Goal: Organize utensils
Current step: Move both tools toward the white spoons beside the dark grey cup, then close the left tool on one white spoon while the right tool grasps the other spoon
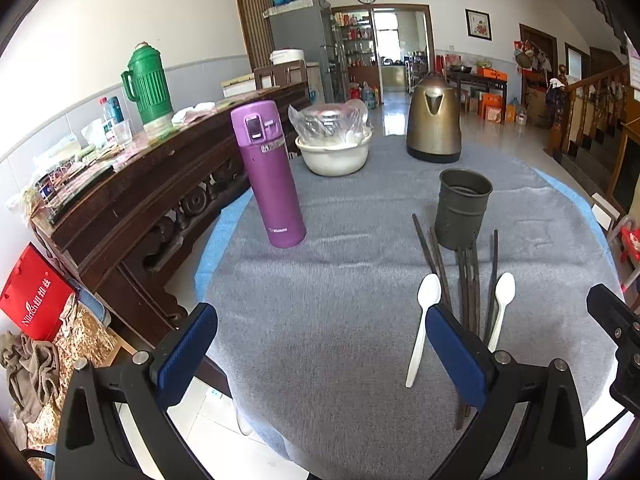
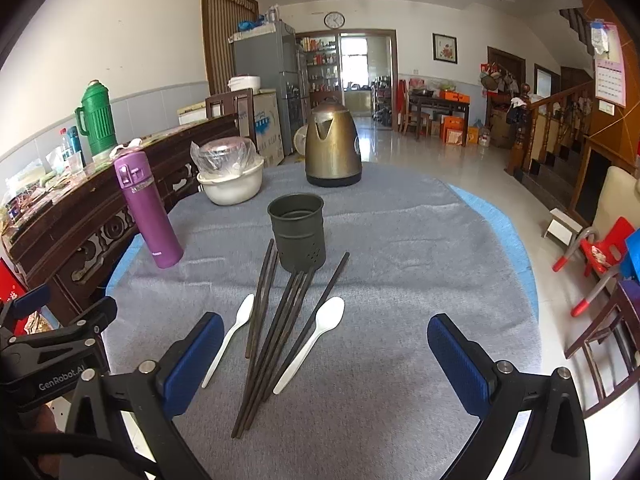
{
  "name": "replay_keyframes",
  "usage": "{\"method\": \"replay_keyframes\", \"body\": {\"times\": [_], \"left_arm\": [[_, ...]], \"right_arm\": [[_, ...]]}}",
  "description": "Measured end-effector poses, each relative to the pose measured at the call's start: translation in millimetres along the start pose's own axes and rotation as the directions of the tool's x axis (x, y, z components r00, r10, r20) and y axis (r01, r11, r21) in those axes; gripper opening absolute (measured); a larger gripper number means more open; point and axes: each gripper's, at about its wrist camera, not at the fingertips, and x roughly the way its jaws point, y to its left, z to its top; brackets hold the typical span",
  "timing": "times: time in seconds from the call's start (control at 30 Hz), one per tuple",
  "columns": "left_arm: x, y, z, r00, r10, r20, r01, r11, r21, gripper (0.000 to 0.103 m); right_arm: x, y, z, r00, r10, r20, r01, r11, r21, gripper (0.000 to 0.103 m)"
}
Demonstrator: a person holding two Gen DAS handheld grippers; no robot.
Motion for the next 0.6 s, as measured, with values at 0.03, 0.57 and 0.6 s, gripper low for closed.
{"method": "replay_keyframes", "body": {"times": [0.03, 0.57, 0.6], "left_arm": [[3.2, 0.3, 0.8, 1.000, 0.000, -0.006, 0.000, 1.000, -0.001, 0.103], [104.7, -6.9, 8.6, 0.967, -0.143, -0.209, 0.149, 0.989, 0.010, 0.103], [110.9, -8.7, 9.0, 0.962, -0.160, -0.223, 0.165, 0.986, 0.007, 0.103]], "right_arm": [[5.0, -0.2, 0.9, 1.000, 0.003, -0.012, -0.003, 1.000, 0.003, 0.103], [116.2, -19.7, 8.5, 0.955, 0.138, -0.264, -0.086, 0.976, 0.198, 0.086], [121.9, -21.6, 7.8, 0.948, 0.157, -0.278, -0.095, 0.970, 0.224, 0.081]]}}
